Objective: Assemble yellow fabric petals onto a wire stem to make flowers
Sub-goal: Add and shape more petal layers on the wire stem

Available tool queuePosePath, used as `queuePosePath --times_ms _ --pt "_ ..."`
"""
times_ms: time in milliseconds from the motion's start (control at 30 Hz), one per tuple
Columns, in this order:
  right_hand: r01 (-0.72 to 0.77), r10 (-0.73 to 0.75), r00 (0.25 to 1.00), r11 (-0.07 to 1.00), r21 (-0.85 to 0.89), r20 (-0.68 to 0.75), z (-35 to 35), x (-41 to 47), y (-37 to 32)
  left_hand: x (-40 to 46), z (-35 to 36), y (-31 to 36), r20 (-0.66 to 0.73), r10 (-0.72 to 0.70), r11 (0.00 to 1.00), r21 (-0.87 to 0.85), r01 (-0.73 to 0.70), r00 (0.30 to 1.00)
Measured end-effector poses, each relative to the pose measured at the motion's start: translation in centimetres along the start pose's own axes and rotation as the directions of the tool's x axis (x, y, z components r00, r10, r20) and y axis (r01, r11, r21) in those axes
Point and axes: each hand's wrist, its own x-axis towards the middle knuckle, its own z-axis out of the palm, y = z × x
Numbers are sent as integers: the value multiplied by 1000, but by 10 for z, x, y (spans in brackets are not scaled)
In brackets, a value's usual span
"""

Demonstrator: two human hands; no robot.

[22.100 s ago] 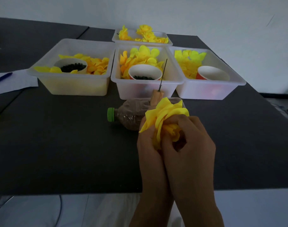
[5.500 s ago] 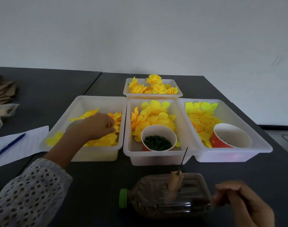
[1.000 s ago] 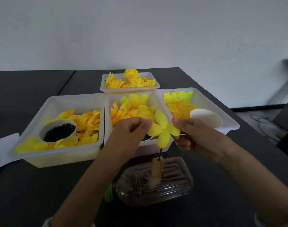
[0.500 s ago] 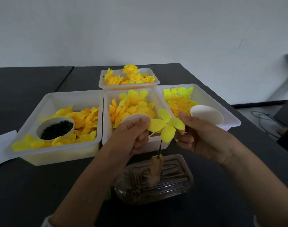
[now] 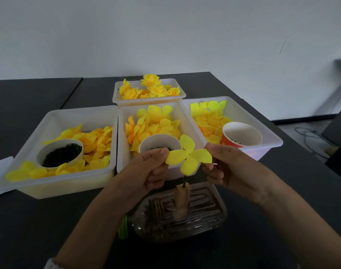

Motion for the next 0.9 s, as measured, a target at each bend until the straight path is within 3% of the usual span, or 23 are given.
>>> queuePosePath --times_ms 200,367,900 --pt "16 -20 997 999 43 79 -3 1 -4 2 -2 2 -6 -33 998 50 33 999" --pt "-45 45 998 999 -3 40 -4 1 3 1 -11 -1 -22 -51 992 113 53 998" --pt "49 -48 999 997 -52 16 -8 4 2 6 -7 -2 9 22 980 198 -23 1000"
